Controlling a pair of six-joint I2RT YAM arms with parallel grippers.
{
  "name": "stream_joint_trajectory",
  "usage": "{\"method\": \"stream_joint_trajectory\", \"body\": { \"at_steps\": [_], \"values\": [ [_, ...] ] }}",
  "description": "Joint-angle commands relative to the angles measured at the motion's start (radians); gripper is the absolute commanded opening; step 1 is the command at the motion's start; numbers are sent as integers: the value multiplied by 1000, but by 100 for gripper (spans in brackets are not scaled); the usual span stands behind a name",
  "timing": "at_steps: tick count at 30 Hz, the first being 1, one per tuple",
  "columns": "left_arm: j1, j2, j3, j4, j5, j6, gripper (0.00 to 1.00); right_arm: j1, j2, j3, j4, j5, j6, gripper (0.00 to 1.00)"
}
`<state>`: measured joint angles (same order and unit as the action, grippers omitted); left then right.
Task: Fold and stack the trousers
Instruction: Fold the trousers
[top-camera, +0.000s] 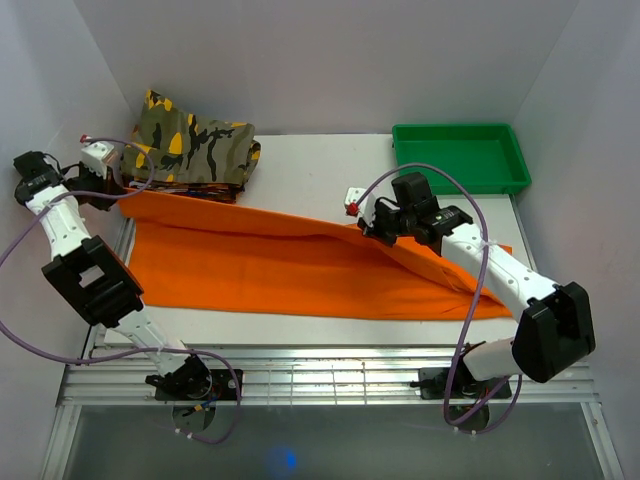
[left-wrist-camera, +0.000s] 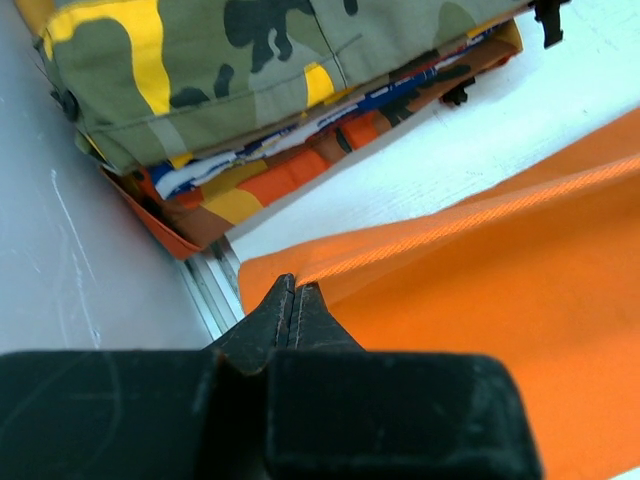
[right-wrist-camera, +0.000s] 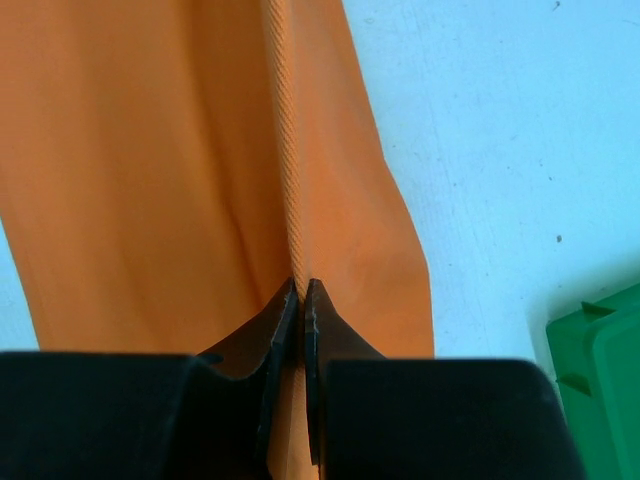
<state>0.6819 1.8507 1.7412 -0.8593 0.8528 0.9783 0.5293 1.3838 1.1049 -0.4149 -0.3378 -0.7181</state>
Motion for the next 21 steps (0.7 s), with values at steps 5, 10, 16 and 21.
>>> {"method": "stream_joint_trajectory", "body": {
  "at_steps": [5,10,16,21],
  "values": [
    [128,-103,-58,142,-127,105,0,-57,-78,-60,-183,89,-49,8],
    [149,-128,-115,51,-132,218,0,-57,-95,-100,-217,53,-89,8],
    [186,-90,-154,-88,-195,390,0,-57,-88,-145,-286,-7,-145,8],
    [206,-54,-229,-210,-273,522,0,-57,-49,-188,-308,-55,-167,8]
  ]
}}
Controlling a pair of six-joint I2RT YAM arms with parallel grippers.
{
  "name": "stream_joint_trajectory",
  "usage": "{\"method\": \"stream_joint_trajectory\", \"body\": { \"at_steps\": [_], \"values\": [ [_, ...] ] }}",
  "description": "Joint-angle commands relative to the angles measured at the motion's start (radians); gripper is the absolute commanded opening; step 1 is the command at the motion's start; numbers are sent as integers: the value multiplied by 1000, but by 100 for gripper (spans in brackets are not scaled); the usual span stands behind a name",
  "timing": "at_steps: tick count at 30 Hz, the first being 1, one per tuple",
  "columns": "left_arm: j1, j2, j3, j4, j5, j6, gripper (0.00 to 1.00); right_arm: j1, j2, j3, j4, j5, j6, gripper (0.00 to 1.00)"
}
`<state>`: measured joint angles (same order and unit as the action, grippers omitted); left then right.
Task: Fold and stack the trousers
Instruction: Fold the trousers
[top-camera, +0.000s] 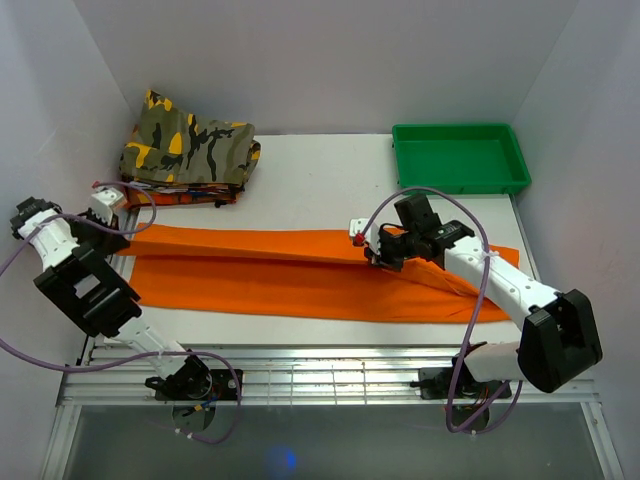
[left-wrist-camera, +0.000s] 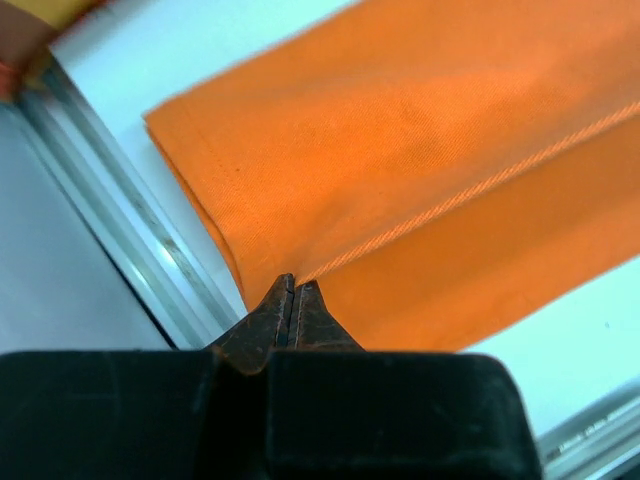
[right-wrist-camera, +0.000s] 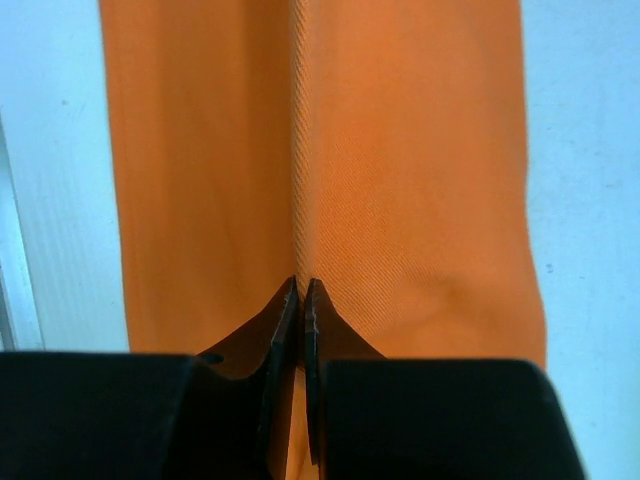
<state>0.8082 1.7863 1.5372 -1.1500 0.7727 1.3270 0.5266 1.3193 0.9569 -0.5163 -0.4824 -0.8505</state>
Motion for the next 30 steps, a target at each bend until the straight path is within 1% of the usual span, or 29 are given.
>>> {"method": "stream_joint_trajectory", "body": {
  "at_steps": [1,2,5,6,10,14,19,23,27,30],
  "values": [
    [80,18,-49,78,-213,190,0,-54,24,-46,-208,79,-42,8],
    [80,22,-95,78,-228,213,0,-54,44,-58,-206,74,-45,8],
    [80,48,-159,96,-285,232,0,-53,72,-73,-205,53,-61,8],
    [80,56,-170,101,-314,236,0,-48,78,-78,-211,48,-65,8],
    [80,76,-209,133,-358,250,0,-33,121,-79,-235,27,-96,8],
    [80,61,-235,122,-359,288,0,-7,139,-90,-235,24,-110,8],
    [80,27,-287,122,-381,331,0,55,162,-104,-228,47,-110,8],
    [80,4,-275,113,-371,342,0,93,156,-83,-229,73,-96,8],
    [80,-33,-223,61,-349,363,0,95,132,-38,-278,94,-91,8],
    [80,-71,-213,27,-331,382,0,98,112,-21,-292,128,-94,8]
  ]
}}
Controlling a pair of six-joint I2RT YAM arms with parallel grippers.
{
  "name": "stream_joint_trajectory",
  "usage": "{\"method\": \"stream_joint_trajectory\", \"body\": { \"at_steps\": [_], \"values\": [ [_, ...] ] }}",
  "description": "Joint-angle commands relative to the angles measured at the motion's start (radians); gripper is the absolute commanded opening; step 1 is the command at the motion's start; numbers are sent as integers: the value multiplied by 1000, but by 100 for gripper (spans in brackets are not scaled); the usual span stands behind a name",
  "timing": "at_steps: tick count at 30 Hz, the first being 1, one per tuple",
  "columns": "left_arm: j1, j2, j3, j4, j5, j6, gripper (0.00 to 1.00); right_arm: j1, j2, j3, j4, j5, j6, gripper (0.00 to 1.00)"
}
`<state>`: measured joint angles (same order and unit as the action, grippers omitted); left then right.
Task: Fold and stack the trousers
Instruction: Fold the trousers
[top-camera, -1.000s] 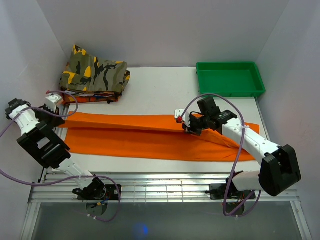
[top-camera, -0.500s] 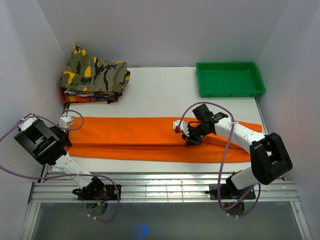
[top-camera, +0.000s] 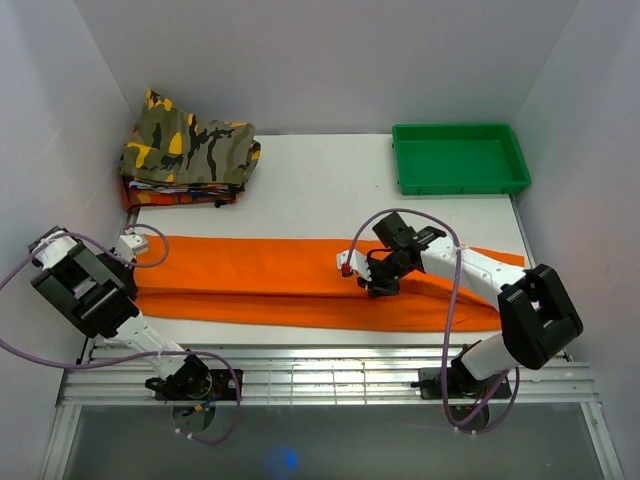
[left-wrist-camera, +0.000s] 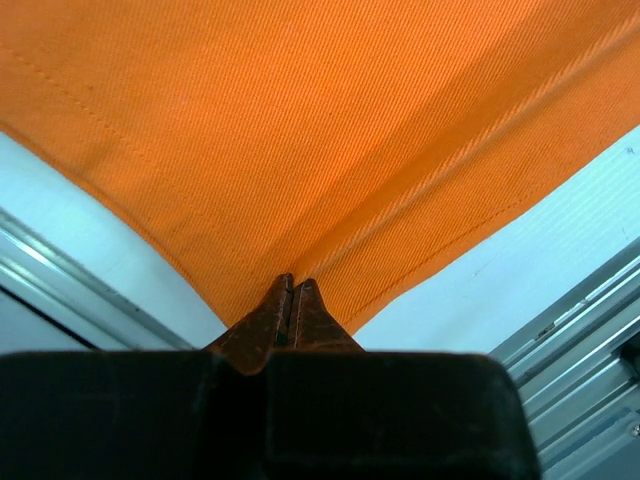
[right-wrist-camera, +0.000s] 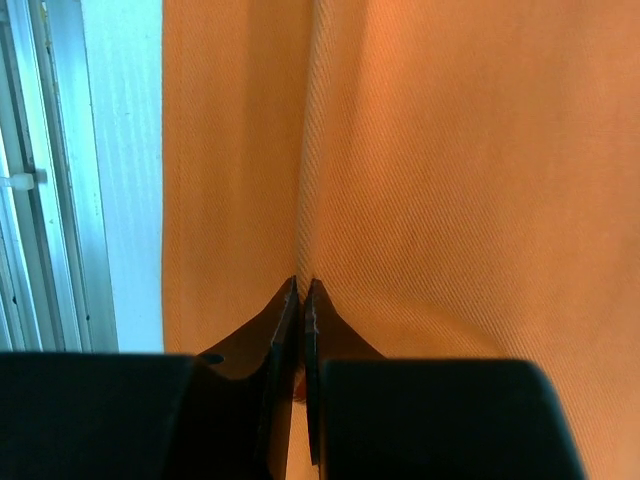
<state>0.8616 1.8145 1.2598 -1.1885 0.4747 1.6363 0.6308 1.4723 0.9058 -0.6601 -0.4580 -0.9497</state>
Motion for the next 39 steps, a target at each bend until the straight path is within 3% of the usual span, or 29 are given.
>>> {"method": "stream_joint_trajectory", "body": {
  "at_steps": [1,5,10,16,24,32,39],
  "values": [
    [27,-112,61,60,-25,77,0,-6,-49,30,-148,117,6,8],
    [16,-117,76,93,38,-16,0,-5,-43,50,-84,166,74,8],
    [5,-55,239,136,111,-211,0,-6,-41,134,-76,191,104,8],
    [13,-52,383,112,196,-256,0,-17,-122,180,-159,193,91,8],
    [33,-150,159,119,115,-115,0,-6,-201,-8,-155,133,100,8],
    [34,-87,-16,228,-56,-96,0,44,-67,-117,-33,90,103,8],
    [39,-32,-62,181,-128,-44,0,61,-12,-119,-26,91,91,8]
  ]
}}
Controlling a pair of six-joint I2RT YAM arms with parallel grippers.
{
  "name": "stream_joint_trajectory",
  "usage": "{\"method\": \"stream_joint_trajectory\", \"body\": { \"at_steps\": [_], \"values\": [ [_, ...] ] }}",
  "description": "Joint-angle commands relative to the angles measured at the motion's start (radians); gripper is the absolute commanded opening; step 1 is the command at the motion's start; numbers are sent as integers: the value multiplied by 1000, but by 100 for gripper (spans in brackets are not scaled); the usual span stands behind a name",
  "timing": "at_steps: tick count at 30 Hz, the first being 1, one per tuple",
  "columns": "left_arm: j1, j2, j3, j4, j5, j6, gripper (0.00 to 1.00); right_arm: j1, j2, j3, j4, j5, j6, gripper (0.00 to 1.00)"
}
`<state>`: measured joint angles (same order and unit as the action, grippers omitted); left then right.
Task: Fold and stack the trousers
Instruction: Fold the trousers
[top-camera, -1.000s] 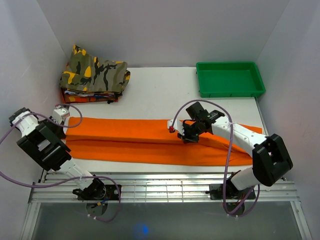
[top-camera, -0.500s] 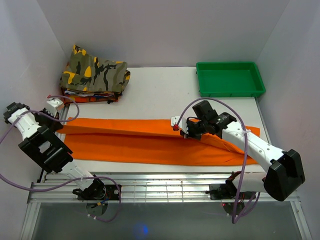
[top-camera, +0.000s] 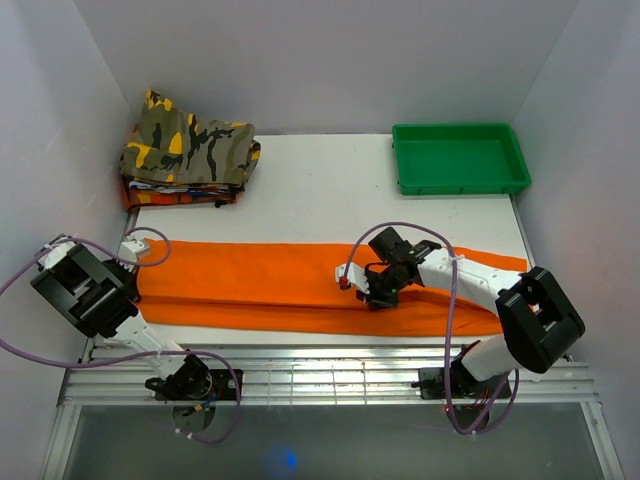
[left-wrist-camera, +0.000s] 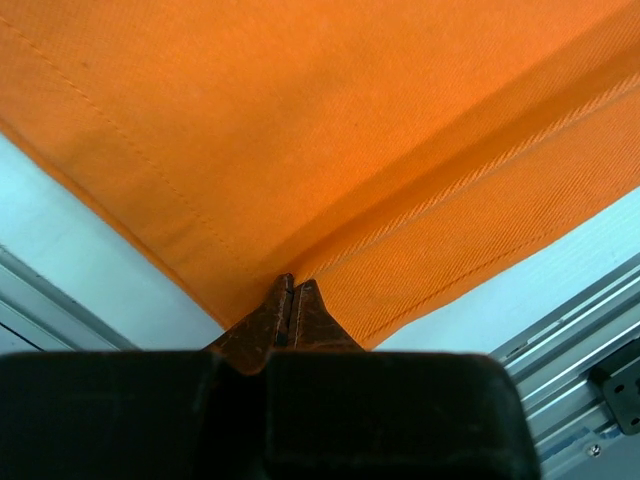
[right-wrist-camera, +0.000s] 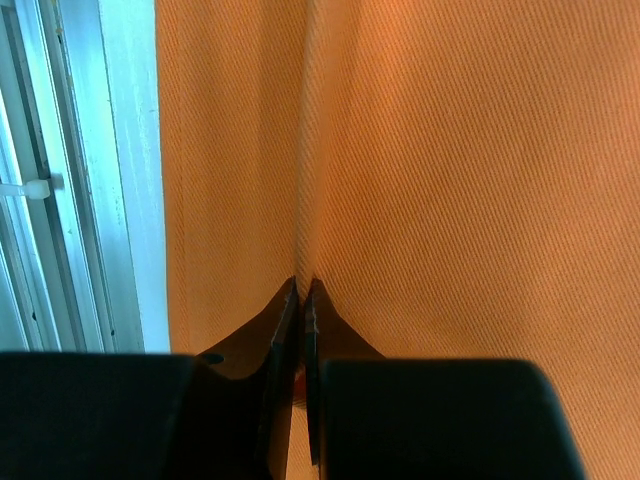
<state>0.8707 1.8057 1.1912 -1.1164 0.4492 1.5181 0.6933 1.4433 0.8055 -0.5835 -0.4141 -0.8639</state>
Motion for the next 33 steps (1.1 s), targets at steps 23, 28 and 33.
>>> {"method": "stream_joint_trajectory", "body": {
  "at_steps": [23,28,33],
  "values": [
    [42,-121,147,-209,190,33,93,26,0,116,-156,-2,103,48],
    [19,-143,-65,-50,157,-171,68,43,92,103,-6,38,233,40],
    [-47,-160,-206,182,89,-349,59,43,216,78,102,161,249,34]
  ]
}}
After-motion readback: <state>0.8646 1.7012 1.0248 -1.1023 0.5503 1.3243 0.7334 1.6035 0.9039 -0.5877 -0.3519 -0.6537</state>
